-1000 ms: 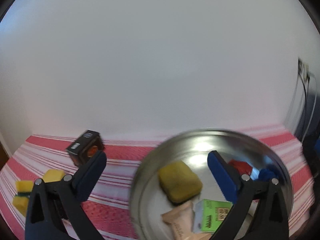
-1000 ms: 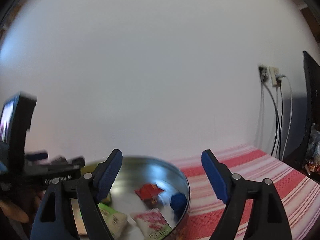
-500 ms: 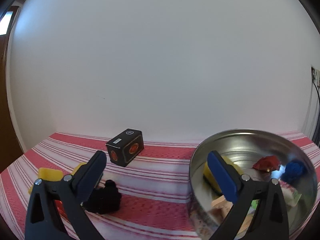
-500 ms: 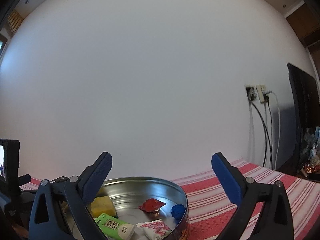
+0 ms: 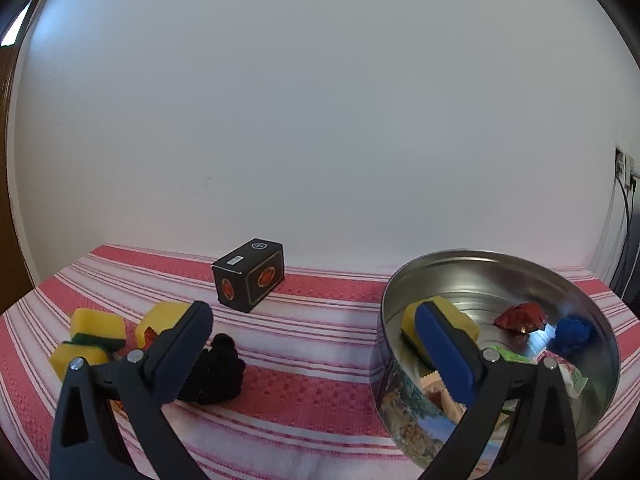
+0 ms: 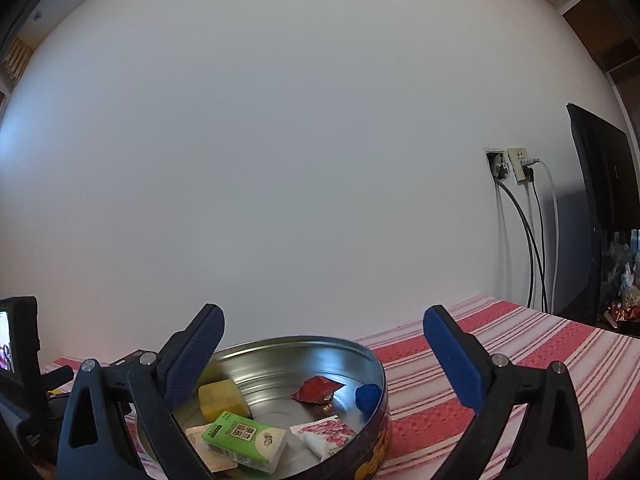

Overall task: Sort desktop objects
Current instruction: 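Raise both open tools away from the tin, then grasp the green-layered yellow sponge with the left tool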

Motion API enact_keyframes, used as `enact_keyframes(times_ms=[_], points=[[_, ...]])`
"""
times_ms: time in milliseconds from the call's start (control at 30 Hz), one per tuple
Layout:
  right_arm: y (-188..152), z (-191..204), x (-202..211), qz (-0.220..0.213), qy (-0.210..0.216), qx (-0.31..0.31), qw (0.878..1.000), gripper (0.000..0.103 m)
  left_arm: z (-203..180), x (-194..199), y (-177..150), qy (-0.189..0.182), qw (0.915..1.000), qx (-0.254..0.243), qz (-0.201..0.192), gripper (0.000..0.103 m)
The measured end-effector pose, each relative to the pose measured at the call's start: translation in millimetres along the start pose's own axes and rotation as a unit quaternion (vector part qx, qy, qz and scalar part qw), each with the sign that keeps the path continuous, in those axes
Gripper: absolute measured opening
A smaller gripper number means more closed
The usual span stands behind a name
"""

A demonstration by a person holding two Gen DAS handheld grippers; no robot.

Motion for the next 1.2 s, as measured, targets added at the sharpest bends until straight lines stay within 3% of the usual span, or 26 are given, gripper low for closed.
enact_keyframes(times_ms=[433,633,833,1033,1200], points=[[-6,20,25,-0.012,0.006,-0.004,1.000,0.101,7,11,-7,-0.017,0.9998,-0.004,0.008,0.102],[-10,34,27,0.007,0.028,-0.002,1.000,0.101,28,16,-11,-0.007,0.9998,0.002,0.020,0.102],[-19,66,35,0.031,0.065,0.012,0.997,0.101,65,21,-14,0.015,0.9993,0.016,0.028,0.102],[-30,98,37,0.063,0.112,0.004,0.992,0.101,113,17,-14,0.068,0.9965,0.023,0.043,0.102],[-40,128,39,0.089,0.148,-0.003,0.985,0.101,164,9,-20,0.089,0.9895,0.081,0.080,0.102]])
Point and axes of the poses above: each gripper's, at about its wrist camera, not at the fingertips, and x roughly against the way its jaws point, z to its left, y to its top, the point moved 3 cm from there along -x, roughly the way its jaws point, and after that the axes turned 6 degrees about z, right-handed, at the moved point
